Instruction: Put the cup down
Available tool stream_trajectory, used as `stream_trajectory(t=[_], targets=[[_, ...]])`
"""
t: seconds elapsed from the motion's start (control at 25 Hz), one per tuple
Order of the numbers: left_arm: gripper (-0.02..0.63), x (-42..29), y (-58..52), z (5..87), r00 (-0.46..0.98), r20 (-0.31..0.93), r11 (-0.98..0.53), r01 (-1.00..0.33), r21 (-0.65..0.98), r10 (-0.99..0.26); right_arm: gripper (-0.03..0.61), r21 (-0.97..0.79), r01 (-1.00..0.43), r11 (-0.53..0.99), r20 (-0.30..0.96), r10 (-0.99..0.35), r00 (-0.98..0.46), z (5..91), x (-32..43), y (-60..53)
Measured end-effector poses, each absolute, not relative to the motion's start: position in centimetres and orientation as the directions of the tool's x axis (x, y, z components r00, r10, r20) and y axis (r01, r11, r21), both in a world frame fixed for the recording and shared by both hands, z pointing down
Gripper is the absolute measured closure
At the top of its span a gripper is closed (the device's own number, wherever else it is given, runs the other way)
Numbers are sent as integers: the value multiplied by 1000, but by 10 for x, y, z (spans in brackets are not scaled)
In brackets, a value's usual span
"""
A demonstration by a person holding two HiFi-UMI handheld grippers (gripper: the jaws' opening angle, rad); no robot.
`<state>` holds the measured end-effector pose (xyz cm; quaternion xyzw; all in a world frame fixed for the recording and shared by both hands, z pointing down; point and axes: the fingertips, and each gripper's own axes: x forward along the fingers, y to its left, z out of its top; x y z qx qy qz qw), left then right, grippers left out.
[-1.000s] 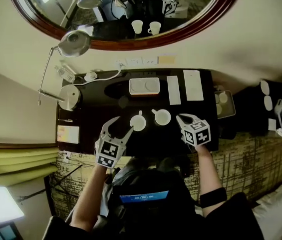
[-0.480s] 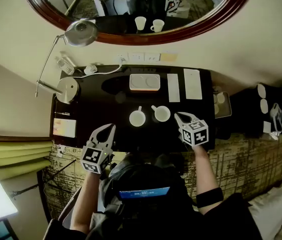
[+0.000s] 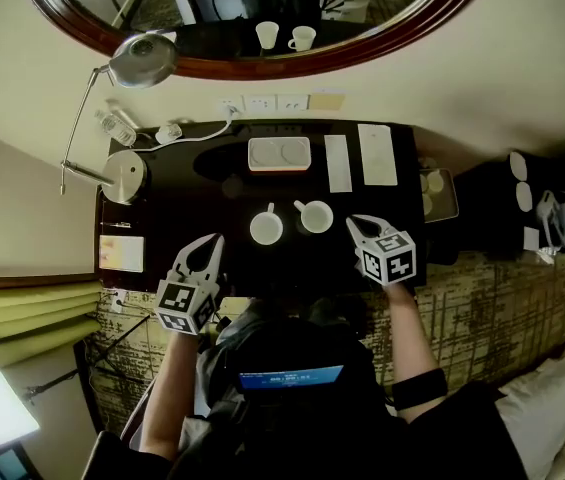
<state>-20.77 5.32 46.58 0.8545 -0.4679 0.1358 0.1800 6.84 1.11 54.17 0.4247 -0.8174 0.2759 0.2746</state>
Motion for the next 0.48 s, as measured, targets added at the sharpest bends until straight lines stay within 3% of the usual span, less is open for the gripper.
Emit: stream_trajectory(t=[0.28, 0.48], targets=[[614, -201, 54, 477, 527, 430, -470, -850, 239, -733, 577, -226, -840, 493, 695, -522, -494, 549, 71, 16], [612, -200, 55, 497, 493, 502, -360, -868, 342, -711, 577, -242, -838, 489, 696, -514, -501, 549, 71, 18]])
